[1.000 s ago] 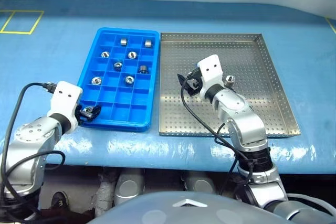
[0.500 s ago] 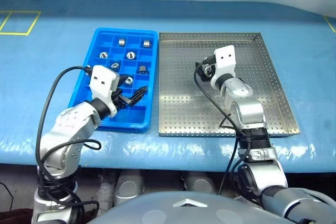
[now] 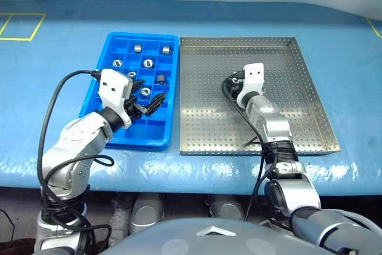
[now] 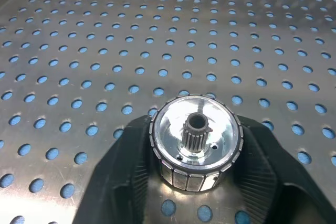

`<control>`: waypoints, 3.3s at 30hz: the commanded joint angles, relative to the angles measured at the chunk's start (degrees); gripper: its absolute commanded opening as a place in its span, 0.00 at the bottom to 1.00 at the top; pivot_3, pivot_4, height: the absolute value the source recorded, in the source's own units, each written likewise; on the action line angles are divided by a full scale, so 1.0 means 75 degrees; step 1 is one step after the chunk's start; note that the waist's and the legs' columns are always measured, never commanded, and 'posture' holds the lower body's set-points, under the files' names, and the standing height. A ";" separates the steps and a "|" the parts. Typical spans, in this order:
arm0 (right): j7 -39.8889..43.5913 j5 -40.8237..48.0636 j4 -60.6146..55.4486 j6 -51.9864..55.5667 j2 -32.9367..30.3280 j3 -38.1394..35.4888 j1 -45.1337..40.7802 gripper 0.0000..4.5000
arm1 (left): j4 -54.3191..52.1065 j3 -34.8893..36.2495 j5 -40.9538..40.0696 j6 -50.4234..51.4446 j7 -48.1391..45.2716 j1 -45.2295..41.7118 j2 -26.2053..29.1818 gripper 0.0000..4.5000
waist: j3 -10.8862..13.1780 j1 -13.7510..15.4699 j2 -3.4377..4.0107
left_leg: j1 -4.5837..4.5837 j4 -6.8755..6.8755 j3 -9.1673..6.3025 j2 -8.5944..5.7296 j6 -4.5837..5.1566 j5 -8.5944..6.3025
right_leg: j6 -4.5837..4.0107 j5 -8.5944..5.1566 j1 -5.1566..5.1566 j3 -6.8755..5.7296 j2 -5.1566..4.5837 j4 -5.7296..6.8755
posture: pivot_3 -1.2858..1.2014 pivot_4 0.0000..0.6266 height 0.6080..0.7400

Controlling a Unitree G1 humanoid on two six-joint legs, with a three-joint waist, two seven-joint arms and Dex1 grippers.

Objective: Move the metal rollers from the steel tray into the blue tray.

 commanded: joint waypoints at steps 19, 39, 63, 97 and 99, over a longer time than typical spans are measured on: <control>0.1877 0.0957 -0.4208 0.2790 0.1737 0.4548 0.0257 0.41 | 0.1544 0.1547 0.1173 -0.1197 0.1546 -0.1085 0.0480 0.90 | -0.0004 0.0012 -0.0010 | -0.0007 0.0001 -0.0012 -0.0001 -0.0007 0.0003 | 0.0010 -0.0001 -0.0004 -0.0010 -0.0001 -0.0010 | 0.54 0.24 1.00; 0.2367 0.0679 -0.3155 0.2685 0.1688 0.5002 0.0436 0.41 | 0.1452 0.1238 0.1217 -0.1083 0.1458 -0.0848 0.0427 0.90 | -0.0007 0.0007 -0.0015 | -0.0003 -0.0007 -0.0015 0.0007 -0.0009 0.0004 | 0.0032 -0.0016 -0.0007 -0.0017 0.0002 -0.0003 | 0.54 0.24 1.00; -0.0381 -0.0696 -0.7979 0.3347 0.0067 0.0946 0.1618 0.81 | 0.5804 -0.2713 0.1730 -0.3118 -0.0479 -0.4274 -0.2518 0.90 | -0.0011 -0.0153 -0.0012 | -0.0031 0.0005 -0.0016 -0.0016 -0.0009 0.0004 | 0.0024 0.0004 -0.0012 -0.0008 -0.0006 -0.0018 | 0.45 0.24 1.00; -0.1543 -0.1765 -0.9516 0.3995 0.0593 0.0074 0.3079 0.81 | 1.4344 -0.2615 0.4502 -0.6058 0.1551 -0.7463 -0.4123 0.85 | -0.0020 -0.2906 0.0025 | -0.0080 0.0031 0.0006 -0.0031 0.0048 -0.0028 | 0.0130 -0.0048 -0.0045 0.0026 -0.0012 -0.0008 | 0.35 0.24 1.00; -0.1518 -0.1744 -0.9446 0.3992 0.0596 0.0100 0.2986 0.81 | 1.4356 -0.2539 0.4475 -0.5921 0.1384 -0.7393 -0.4137 0.77 | -0.0020 -0.2861 0.0025 | -0.0079 0.0030 0.0006 -0.0032 0.0048 -0.0028 | 0.0130 -0.0048 -0.0045 0.0026 -0.0013 -0.0007 | 0.35 0.24 1.00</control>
